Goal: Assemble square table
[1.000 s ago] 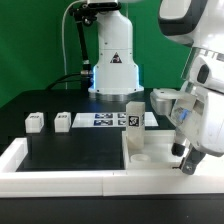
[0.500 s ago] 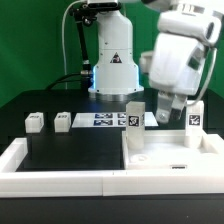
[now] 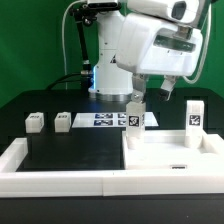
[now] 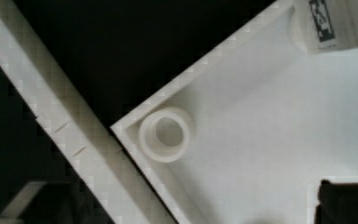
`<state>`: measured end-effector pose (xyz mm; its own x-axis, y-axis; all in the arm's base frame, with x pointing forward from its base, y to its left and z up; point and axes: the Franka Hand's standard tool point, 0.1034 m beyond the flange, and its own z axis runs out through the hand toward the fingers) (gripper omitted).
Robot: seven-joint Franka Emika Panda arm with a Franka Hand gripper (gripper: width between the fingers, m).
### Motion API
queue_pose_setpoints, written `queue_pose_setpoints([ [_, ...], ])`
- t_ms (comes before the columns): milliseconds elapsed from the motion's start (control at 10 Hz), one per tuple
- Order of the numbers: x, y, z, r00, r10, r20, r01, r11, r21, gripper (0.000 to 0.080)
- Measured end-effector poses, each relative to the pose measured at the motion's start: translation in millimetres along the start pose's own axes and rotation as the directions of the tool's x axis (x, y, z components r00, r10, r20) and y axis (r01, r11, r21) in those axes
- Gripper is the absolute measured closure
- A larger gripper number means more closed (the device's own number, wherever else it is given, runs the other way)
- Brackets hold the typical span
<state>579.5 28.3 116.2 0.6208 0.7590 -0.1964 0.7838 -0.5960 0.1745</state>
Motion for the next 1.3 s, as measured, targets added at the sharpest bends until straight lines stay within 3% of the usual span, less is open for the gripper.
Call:
queue_pose_setpoints([
  [400,-11.9,10.9,1.7,0.996,0.083,-0.027,-0.083,0.996,-0.006,0.0150],
  [600,-45.5,17.6,3.3,0.963,0.269,-0.022,-0.269,0.963,0.001,0.0150],
  [800,-75.7,49.2,-6.7,0.921,0.387,0.050,-0.388,0.921,0.027,0.0150],
  [900,-97.9,53.8,-0.8,0.900,0.425,0.094,-0.430,0.902,0.045,0.0150],
  [1300,-114.1,65.3,5.6,0.901,0.423,0.093,-0.428,0.903,0.040,0.0150],
])
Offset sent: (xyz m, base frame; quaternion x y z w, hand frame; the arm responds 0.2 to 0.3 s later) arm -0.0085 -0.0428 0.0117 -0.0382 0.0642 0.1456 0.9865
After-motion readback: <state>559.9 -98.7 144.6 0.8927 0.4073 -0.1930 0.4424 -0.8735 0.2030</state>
